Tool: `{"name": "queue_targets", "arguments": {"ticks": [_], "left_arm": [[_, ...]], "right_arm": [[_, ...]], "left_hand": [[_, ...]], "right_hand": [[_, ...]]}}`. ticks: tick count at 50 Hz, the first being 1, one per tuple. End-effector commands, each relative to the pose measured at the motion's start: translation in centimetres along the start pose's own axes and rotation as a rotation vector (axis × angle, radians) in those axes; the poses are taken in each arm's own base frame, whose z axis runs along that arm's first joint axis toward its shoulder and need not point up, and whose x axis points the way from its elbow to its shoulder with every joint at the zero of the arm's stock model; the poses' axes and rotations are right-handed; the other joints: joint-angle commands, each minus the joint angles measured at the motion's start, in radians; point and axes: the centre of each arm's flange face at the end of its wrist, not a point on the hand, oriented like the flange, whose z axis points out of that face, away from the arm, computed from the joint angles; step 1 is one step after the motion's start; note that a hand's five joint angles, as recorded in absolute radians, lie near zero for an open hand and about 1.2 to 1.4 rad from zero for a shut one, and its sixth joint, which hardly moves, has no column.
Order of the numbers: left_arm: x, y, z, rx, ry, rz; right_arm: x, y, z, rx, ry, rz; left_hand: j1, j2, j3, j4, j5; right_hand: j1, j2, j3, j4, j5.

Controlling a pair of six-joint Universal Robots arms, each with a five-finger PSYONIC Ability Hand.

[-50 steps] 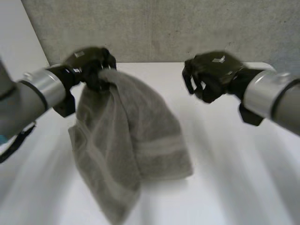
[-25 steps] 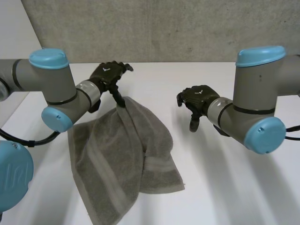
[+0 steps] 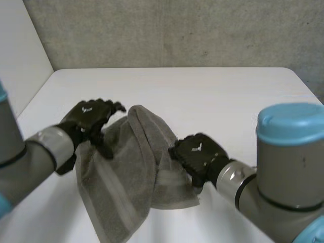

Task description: Fold the towel.

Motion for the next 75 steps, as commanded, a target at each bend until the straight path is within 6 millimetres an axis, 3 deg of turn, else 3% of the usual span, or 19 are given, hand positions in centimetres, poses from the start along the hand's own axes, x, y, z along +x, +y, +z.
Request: {"name": "queue_targets", "arguments": {"ticks": [1, 3, 11, 24, 29, 35, 42, 46, 49, 53, 56, 58, 59, 61, 62, 64, 67, 69, 75], "left_arm": [[1.5, 3.1, -3.3, -0.082, 0.021, -0.016], [2.2, 5.2, -4.0, -0.149, 0.040, -0.027], [3.6, 8.9, -3.1, -0.204, 0.081, -0.016], [4.5, 10.6, -1.5, -0.224, 0.112, -0.014], [4.5, 10.4, -0.9, -0.207, 0.084, 0.002], [4.3, 10.2, 0.0, -0.169, 0.022, 0.031], [4.2, 10.1, 0.6, -0.141, 0.010, 0.039], [4.1, 9.8, 1.1, -0.131, 0.004, 0.040], [3.4, 8.5, 1.6, -0.095, -0.013, 0.036], [2.1, 7.6, 2.1, -0.070, -0.049, 0.026], [0.1, 6.2, 2.3, -0.030, -0.105, 0.013], [-2.2, 5.2, 2.5, -0.003, -0.171, -0.002], [-2.2, 5.2, 2.5, -0.003, -0.171, -0.002], [-3.2, 5.1, 2.6, 0.001, -0.199, -0.010], [-4.3, 4.8, 2.8, 0.008, -0.226, -0.017], [-5.1, 4.5, 3.0, 0.015, -0.248, -0.020], [-6.1, 4.2, 3.2, 0.024, -0.273, -0.025], [-7.2, 4.1, 3.3, 0.026, -0.302, -0.033], [-8.5, 4.4, 3.6, 0.022, -0.303, -0.049]], "right_arm": [[-1.9, 1.3, 0.4, 0.000, -0.040, -0.016], [-2.7, 2.1, 1.1, -0.006, -0.058, -0.024], [-3.3, 2.6, 2.8, 0.043, -0.055, -0.038], [-3.6, 3.6, 4.6, 0.068, -0.049, -0.044], [-3.6, 4.1, 5.2, 0.072, -0.044, -0.045], [-3.5, 4.4, 6.0, 0.062, -0.030, -0.042], [-2.0, 2.8, 5.7, 0.095, 0.035, -0.043], [-0.7, 1.8, 5.4, 0.113, 0.081, -0.041], [3.4, 2.0, 5.6, 0.097, 0.187, -0.040], [4.8, 1.9, 5.3, 0.091, 0.226, -0.066], [4.4, 2.3, 4.8, 0.078, 0.218, -0.080], [3.3, 2.8, 4.3, 0.065, 0.188, -0.074], [3.3, 2.8, 4.3, 0.065, 0.188, -0.074], [0.7, 1.9, 3.3, 0.103, 0.126, -0.078], [0.7, 1.9, 3.3, 0.103, 0.125, -0.078], [-1.9, 1.2, 2.4, 0.138, 0.050, -0.071], [-3.0, 1.0, 2.0, 0.152, 0.012, -0.065], [-5.5, 0.5, 1.3, 0.187, -0.080, -0.062], [-7.5, 0.0, 1.3, 0.218, -0.146, -0.078]], "left_hand": [[0.019, 0.016, 0.016, 0.019, -0.162], [0.004, 0.002, 0.001, 0.005, -0.176], [-0.137, -0.139, -0.140, -0.137, -0.317], [-0.087, -0.090, -0.090, -0.087, -0.268], [0.130, 0.128, 0.128, 0.131, -0.050], [0.603, 0.600, 0.600, 0.603, 0.423], [1.036, 1.034, 1.033, 1.036, 0.856], [1.037, 1.035, 1.034, 1.037, 0.857], [1.037, 1.035, 1.034, 1.037, 0.857], [1.037, 1.035, 1.034, 1.037, 0.857], [1.037, 1.035, 1.034, 1.037, 0.857], [1.037, 1.035, 1.034, 1.037, 0.857], [1.037, 1.035, 1.034, 1.037, 0.857], [1.037, 1.035, 1.034, 1.037, 0.857], [1.037, 1.035, 1.034, 1.037, 0.857], [1.037, 1.035, 1.034, 1.037, 0.857], [1.037, 1.035, 1.034, 1.037, 0.857], [1.037, 1.035, 1.034, 1.037, 0.857], [1.037, 1.035, 1.034, 1.037, 0.857]], "right_hand": [[0.034, 0.032, 0.026, 0.023, 0.013], [0.025, 0.023, 0.017, 0.015, 0.005], [-0.048, -0.050, -0.057, -0.059, -0.069], [0.013, 0.011, 0.005, 0.003, -0.007], [0.310, 0.308, 0.301, 0.299, 0.289], [0.841, 0.839, 0.833, 0.831, 0.821], [0.940, 0.938, 0.932, 0.930, 0.920], [0.940, 0.938, 0.932, 0.930, 0.920], [0.940, 0.938, 0.932, 0.930, 0.920], [0.940, 0.938, 0.932, 0.930, 0.920], [0.940, 0.938, 0.932, 0.930, 0.920], [0.365, 0.363, 0.357, 0.355, 0.345], [0.363, 0.361, 0.354, 0.352, 0.342], [0.222, 0.220, 0.214, 0.212, 0.202], [0.222, 0.220, 0.213, 0.211, 0.201], [0.213, 0.211, 0.205, 0.202, 0.193], [0.216, 0.214, 0.208, 0.205, 0.195], [0.216, 0.214, 0.208, 0.205, 0.195], [0.204, 0.202, 0.196, 0.194, 0.184]]}}
